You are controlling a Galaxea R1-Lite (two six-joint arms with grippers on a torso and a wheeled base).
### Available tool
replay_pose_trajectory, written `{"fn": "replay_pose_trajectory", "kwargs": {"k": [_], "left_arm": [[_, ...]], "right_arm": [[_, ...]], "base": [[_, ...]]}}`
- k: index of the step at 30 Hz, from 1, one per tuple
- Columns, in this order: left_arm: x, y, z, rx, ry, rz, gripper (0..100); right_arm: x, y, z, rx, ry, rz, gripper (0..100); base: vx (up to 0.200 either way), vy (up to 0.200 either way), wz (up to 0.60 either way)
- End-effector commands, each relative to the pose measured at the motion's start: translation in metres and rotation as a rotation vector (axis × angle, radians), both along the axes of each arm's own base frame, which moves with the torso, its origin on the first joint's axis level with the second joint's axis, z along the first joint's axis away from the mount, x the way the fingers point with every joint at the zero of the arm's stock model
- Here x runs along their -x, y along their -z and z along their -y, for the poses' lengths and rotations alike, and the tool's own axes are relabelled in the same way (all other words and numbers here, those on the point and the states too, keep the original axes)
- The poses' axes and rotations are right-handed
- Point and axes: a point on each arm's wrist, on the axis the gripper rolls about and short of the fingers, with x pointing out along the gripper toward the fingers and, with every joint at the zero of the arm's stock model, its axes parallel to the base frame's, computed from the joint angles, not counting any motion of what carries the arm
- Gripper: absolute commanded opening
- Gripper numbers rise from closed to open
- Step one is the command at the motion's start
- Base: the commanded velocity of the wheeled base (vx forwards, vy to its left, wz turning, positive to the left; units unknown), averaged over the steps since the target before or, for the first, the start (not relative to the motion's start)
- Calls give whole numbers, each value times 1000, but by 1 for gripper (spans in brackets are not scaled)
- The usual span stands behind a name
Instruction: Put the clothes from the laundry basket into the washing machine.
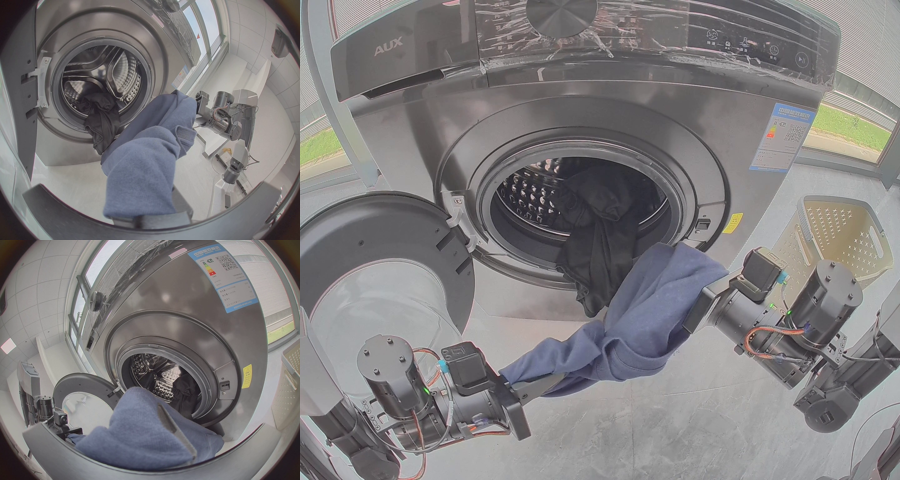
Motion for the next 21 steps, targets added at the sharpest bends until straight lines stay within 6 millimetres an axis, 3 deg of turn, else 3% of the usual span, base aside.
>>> {"fn": "replay_pose_trajectory", "kwargs": {"k": [1, 21], "left_arm": [[-1, 3, 1, -9, 0, -13, 100], [2, 17, 4, -55, 22, -65, 100]], "right_arm": [[0, -2, 2, -6, 4, 6, 0], [-1, -2, 1, -6, 4, 4, 0]], "base": [[0, 0, 0], [0, 0, 0]]}}
